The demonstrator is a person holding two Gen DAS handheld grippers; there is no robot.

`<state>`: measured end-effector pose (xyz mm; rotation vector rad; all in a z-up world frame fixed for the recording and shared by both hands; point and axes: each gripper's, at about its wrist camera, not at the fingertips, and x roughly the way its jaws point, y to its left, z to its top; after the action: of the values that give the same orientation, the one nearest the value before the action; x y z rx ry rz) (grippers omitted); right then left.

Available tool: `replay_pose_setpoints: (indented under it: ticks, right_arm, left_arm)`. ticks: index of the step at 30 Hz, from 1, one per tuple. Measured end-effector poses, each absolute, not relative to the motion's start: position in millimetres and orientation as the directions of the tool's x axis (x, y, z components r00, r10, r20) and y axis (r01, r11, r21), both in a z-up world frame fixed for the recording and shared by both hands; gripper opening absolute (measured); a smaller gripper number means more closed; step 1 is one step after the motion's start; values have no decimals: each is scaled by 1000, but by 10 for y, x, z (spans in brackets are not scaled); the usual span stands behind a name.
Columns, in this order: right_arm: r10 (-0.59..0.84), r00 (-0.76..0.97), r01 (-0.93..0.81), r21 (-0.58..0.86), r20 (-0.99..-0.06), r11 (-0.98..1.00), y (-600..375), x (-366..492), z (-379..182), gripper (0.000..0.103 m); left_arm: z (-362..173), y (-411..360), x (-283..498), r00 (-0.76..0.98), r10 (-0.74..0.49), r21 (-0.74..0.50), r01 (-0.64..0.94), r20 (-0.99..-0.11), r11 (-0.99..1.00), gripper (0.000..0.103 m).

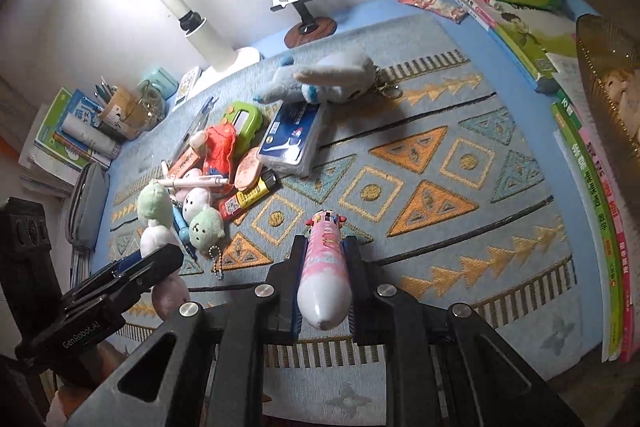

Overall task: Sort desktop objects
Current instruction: 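Carry the pastel plush with the left tool while the right tool carries the pink pen to the plate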

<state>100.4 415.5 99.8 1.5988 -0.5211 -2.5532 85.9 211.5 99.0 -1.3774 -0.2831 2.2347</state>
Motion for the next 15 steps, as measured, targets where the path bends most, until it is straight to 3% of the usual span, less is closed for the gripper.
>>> replay_pose_setpoints:
  ticks: [15]
  right_arm:
    - [-105,-699,-116,257,-708,-959,5125,1364,2042,18]
  left_arm:
    - [1779,3580,708,-359,630,-406,-529,-688,-745,42]
